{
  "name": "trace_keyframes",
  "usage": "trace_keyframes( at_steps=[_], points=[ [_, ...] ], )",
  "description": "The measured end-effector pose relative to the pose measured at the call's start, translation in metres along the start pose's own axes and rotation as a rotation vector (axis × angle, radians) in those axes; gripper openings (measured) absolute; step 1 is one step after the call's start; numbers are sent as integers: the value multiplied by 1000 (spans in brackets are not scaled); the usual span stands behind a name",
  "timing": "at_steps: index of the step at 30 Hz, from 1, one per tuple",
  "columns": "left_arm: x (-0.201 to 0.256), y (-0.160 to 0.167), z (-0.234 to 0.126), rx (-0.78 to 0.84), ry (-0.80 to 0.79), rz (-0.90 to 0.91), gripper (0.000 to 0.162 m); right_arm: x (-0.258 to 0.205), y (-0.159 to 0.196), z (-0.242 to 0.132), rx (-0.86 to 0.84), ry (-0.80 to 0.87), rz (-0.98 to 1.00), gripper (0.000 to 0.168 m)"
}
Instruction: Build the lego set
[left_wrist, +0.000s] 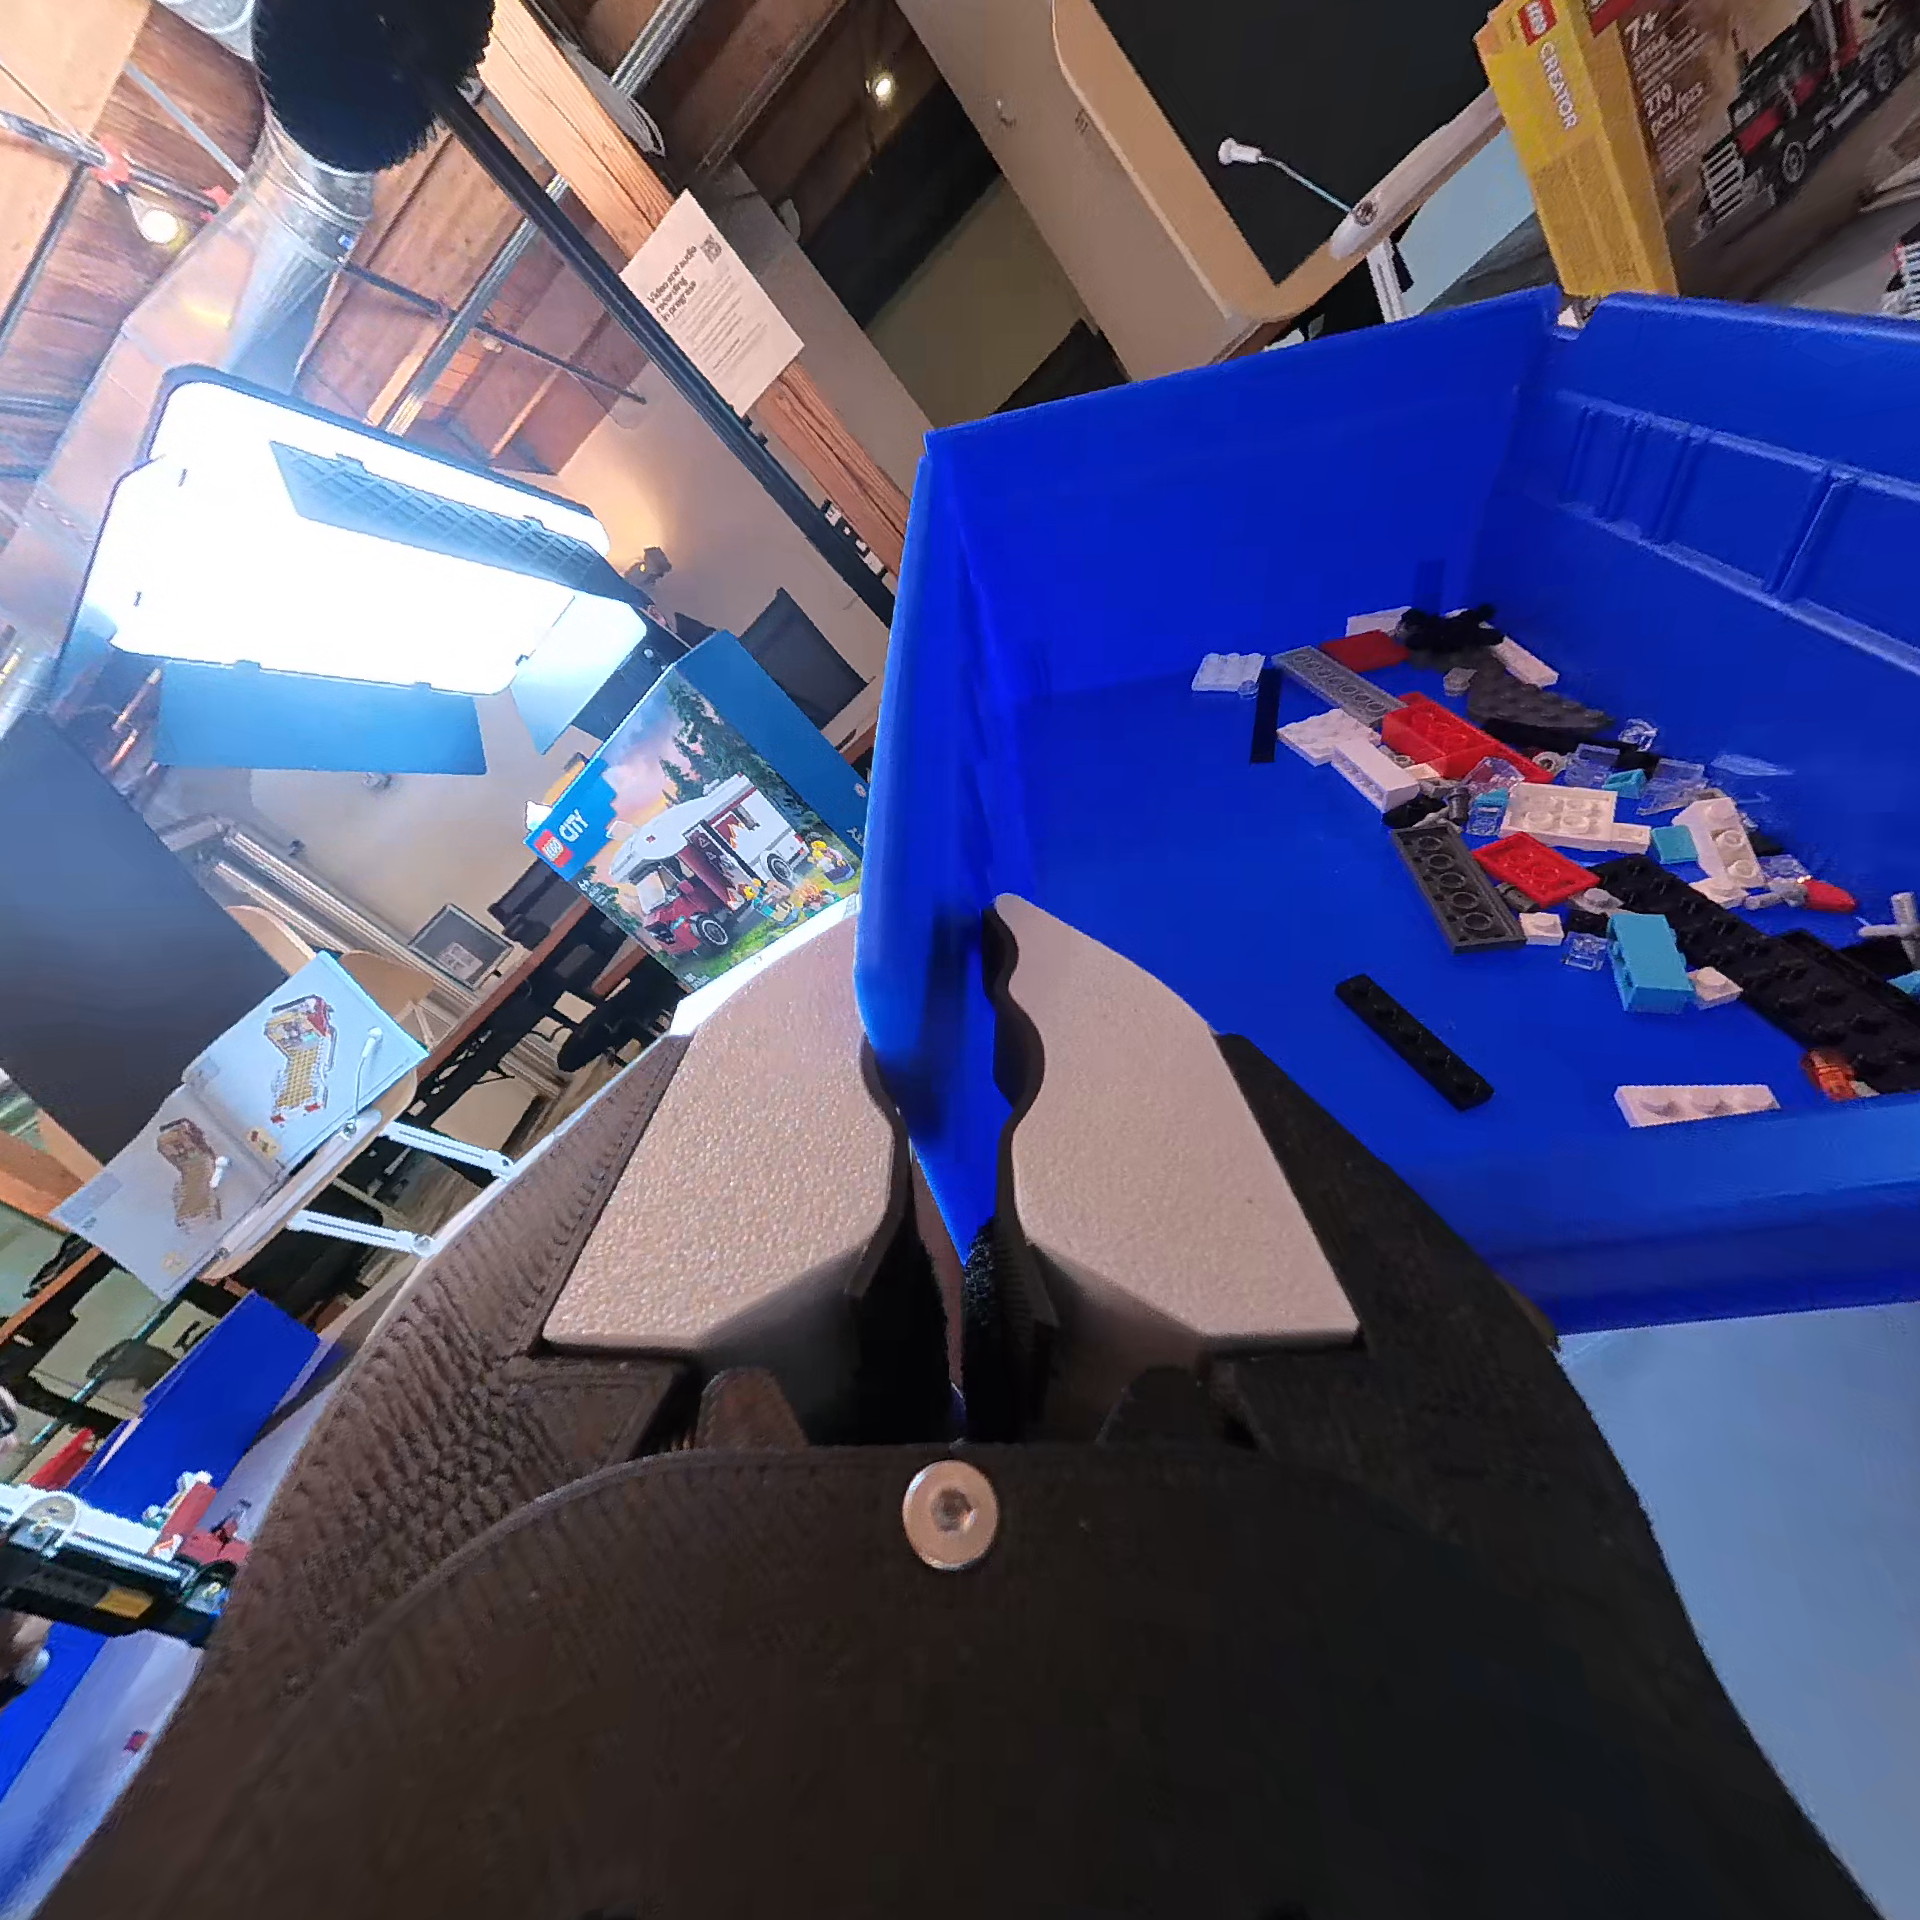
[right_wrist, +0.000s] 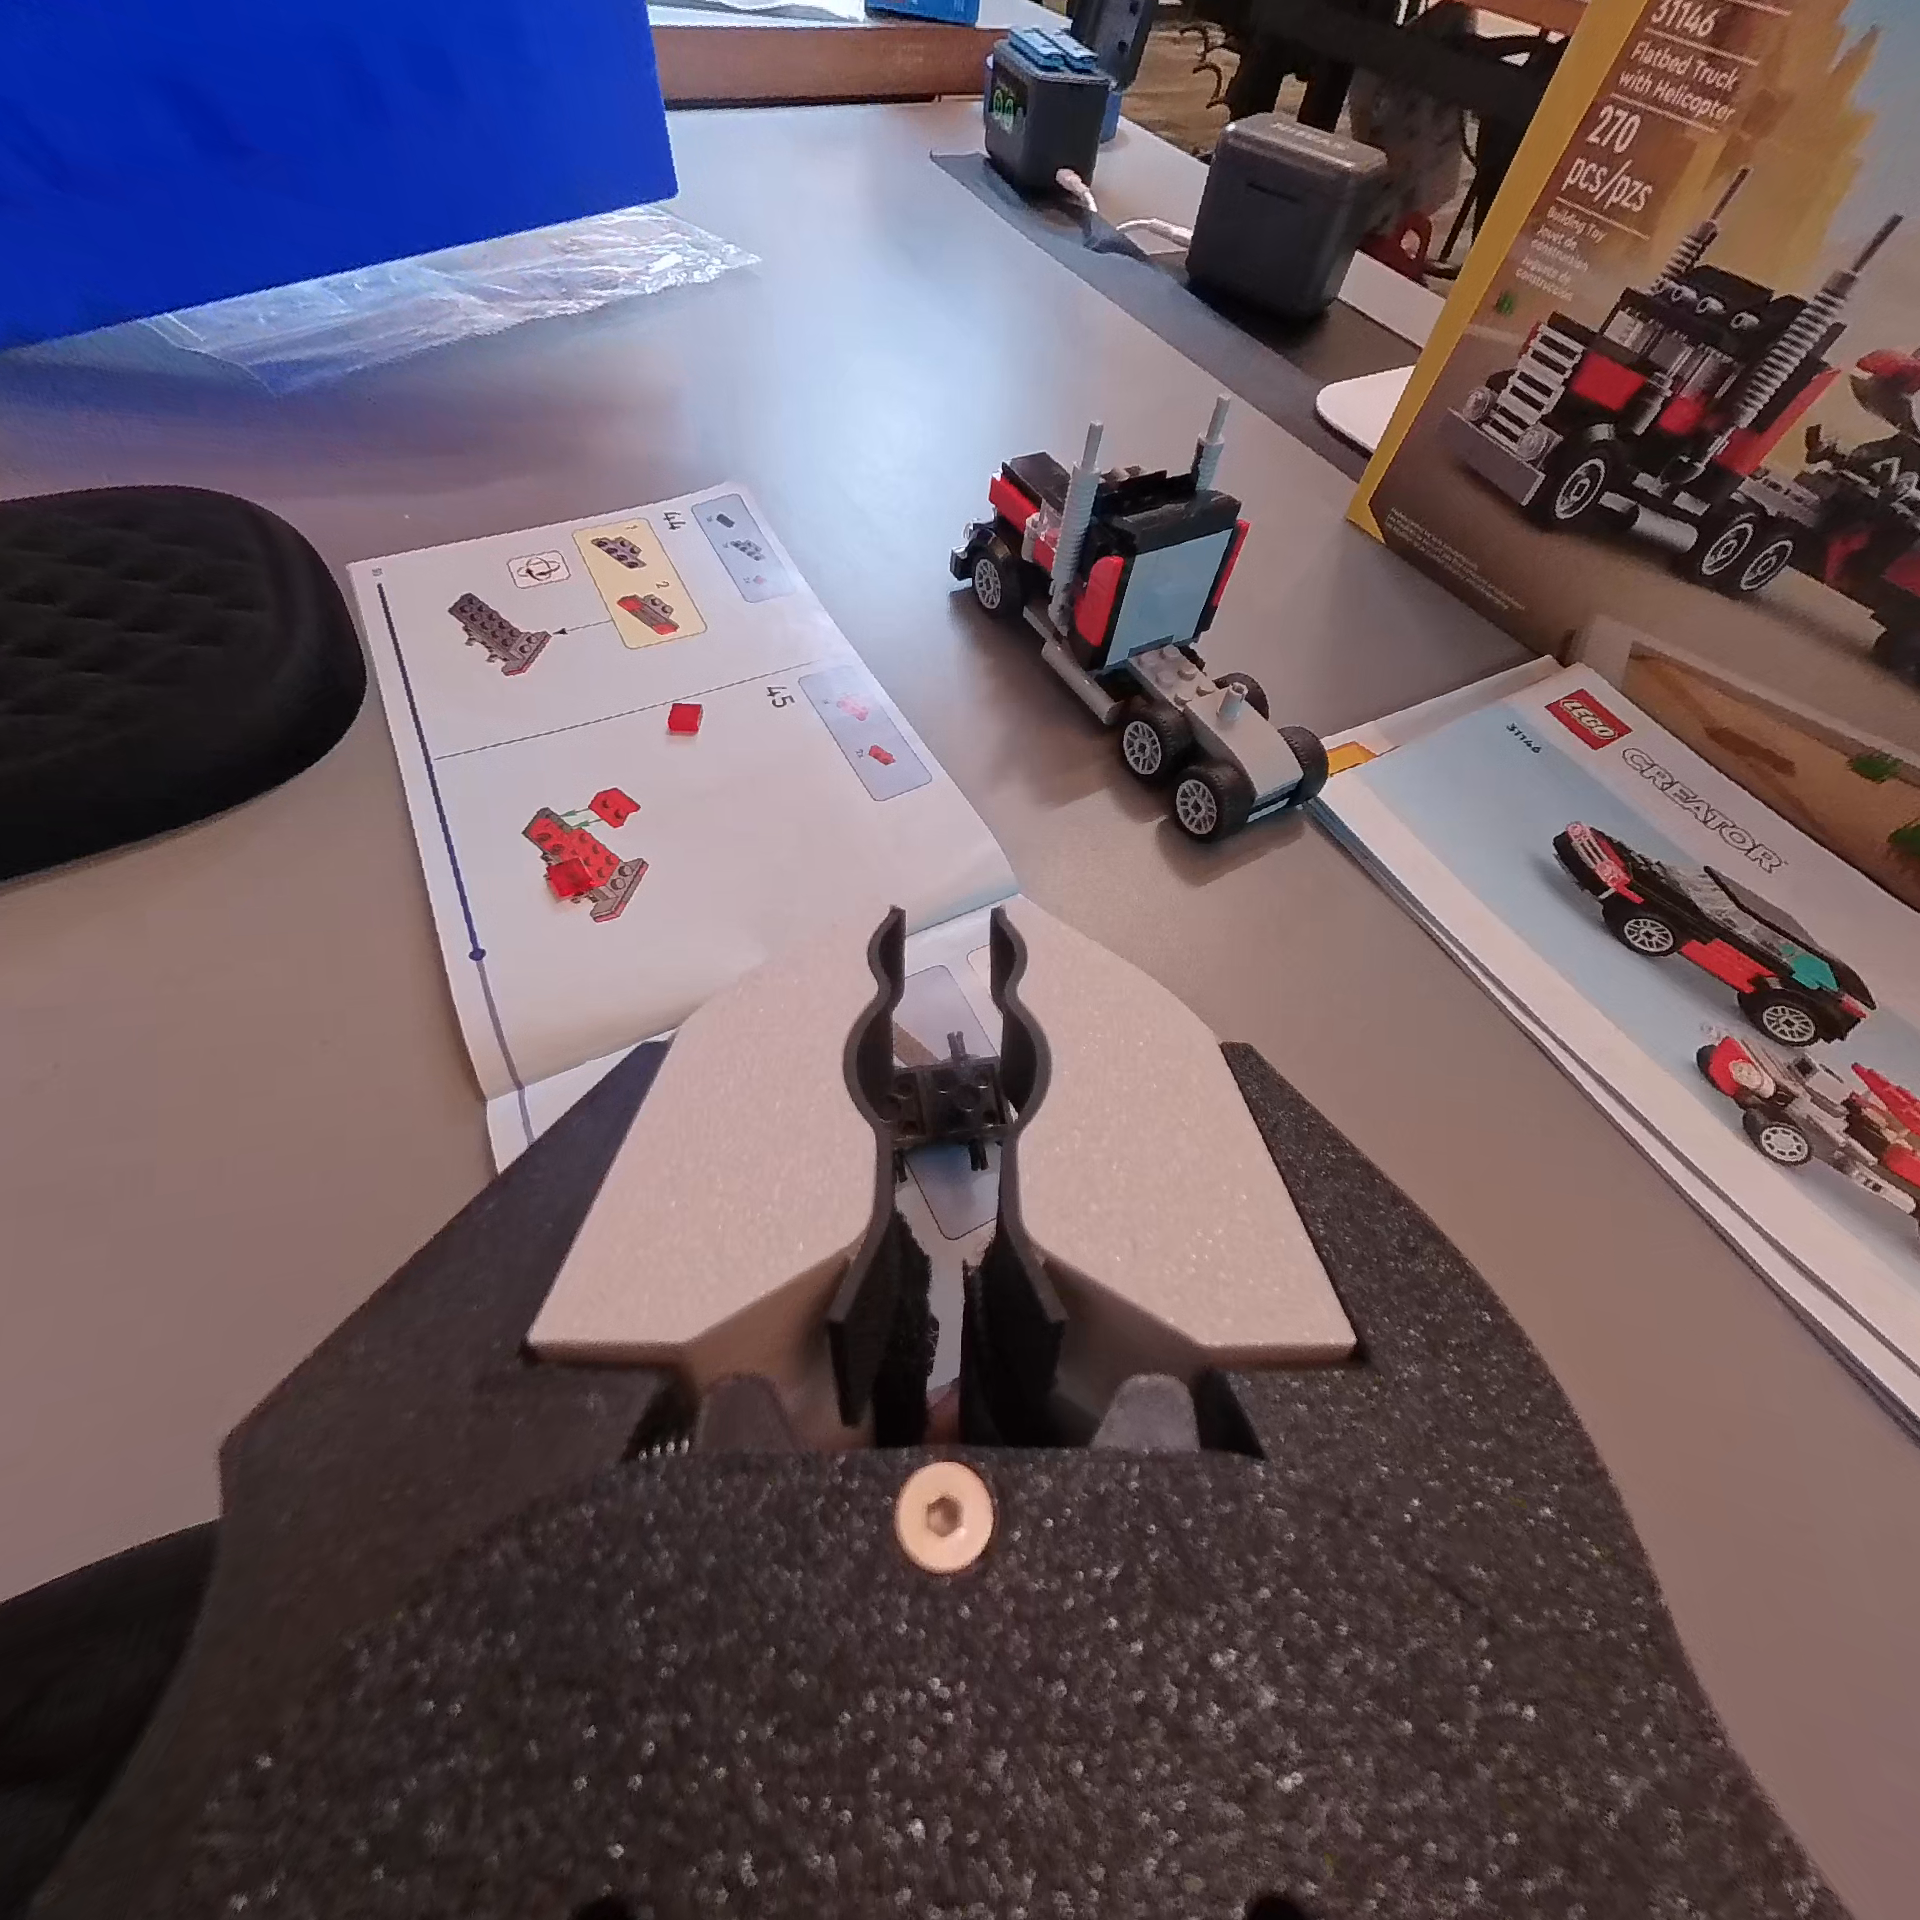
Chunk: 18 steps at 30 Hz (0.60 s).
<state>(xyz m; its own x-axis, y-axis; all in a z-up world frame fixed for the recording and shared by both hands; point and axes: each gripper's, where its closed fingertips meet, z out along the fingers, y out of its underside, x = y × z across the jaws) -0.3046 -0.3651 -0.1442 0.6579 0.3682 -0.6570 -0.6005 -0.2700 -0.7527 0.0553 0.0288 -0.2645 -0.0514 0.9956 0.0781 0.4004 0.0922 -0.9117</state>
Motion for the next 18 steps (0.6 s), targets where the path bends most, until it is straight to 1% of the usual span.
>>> trace_keyframes(
  at_steps=[9,18],
  points=[
    [-1,6,-2,6,-12,-13,9,0,-1,-1,8,2,0,15],
    [-1,-1,-5,34,-22,15,9,0,-1,-1,9,4,-1,15]
  ],
)
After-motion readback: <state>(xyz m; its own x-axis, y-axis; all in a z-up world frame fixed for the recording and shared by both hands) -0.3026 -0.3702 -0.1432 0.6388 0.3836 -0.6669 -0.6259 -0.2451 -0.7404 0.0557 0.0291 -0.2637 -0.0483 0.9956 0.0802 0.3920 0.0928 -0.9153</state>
